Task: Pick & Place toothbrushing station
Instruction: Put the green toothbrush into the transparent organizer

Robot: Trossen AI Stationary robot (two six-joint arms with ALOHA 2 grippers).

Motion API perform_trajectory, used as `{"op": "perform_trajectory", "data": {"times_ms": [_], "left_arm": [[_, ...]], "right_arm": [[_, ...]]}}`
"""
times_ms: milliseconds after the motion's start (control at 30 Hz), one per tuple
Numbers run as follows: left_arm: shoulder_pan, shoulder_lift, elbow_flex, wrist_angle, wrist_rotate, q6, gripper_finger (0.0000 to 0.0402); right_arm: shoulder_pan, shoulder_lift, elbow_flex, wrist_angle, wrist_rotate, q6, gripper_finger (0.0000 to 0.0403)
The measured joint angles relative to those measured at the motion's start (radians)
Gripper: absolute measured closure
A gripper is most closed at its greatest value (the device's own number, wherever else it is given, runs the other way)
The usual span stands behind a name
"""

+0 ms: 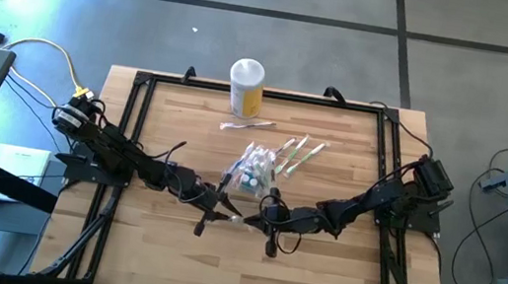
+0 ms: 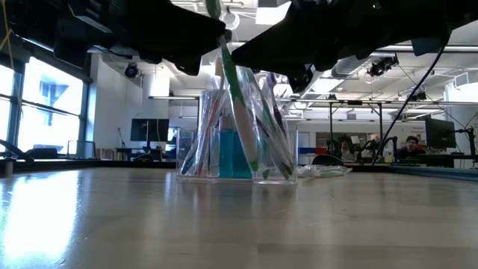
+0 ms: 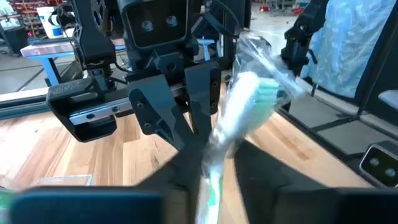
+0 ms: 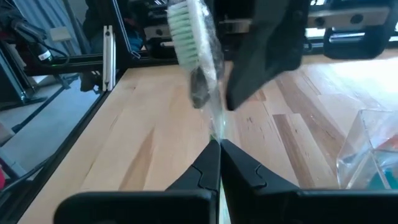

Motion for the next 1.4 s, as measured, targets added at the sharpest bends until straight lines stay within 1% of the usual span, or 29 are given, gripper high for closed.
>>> {"op": "perform_trajectory", "data": {"times_ms": [67,100,133,300,400,467,567,700,767,833,967,1100,1167,1400], "left_arm": [[0.000,0.000,0.000,-0.009,-0.001,0.018,0.0364],[0.000,0.000,0.000,-0.010,-0.004,0.020,0.0381],[0.000,0.000,0.000,-0.010,-0.003,0.021,0.0388],[0.000,0.000,0.000,-0.010,-0.020,0.022,0.0390],[0.000,0.000,0.000,-0.017,-0.011,0.021,0.0395],[0.000,0.000,0.000,-0.025,-0.006,0.016,0.0394],[0.000,0.000,0.000,-0.045,-0.003,0.017,0.0397],[0.000,-0.029,-0.001,-0.108,-0.003,0.016,0.0398],[0.000,-0.071,-0.001,-0.159,-0.004,0.016,0.0399],[0.000,-0.126,-0.001,-0.234,-0.004,0.016,0.0399],[0.000,-0.269,-0.001,-0.432,-0.025,0.022,0.0400],[-0.001,-0.419,-0.001,-0.623,-0.121,0.023,0.0400],[0.000,-0.491,-0.001,-0.688,-0.163,0.023,0.0400],[0.001,-0.709,-0.001,-0.799,-0.322,0.124,0.0400]], "right_arm": [[0.000,0.000,0.000,-0.012,0.000,0.004,0.0401],[0.000,0.000,0.000,-0.015,-0.002,0.004,0.0401],[0.000,0.000,0.000,-0.017,0.000,0.010,0.0401],[0.002,0.000,0.000,-0.026,0.005,0.038,0.0400],[0.016,0.000,0.000,-0.035,0.041,0.052,0.0399],[0.027,0.000,0.000,-0.038,0.075,0.047,0.0392],[0.044,0.000,0.000,-0.042,0.180,0.037,0.0367],[0.073,-0.001,0.000,-0.042,0.408,0.012,0.0325],[0.093,-0.001,0.000,-0.045,0.471,-0.020,0.0307],[0.114,-0.001,0.000,-0.044,0.505,-0.055,0.0294],[0.156,-0.010,0.000,-0.044,0.574,-0.140,0.0281],[0.190,-0.011,0.000,-0.044,0.619,-0.166,0.0280],[0.200,-0.012,0.000,-0.043,0.637,-0.166,0.0279],[0.191,-0.012,0.000,-0.043,0.651,-0.156,0.0279]]}}
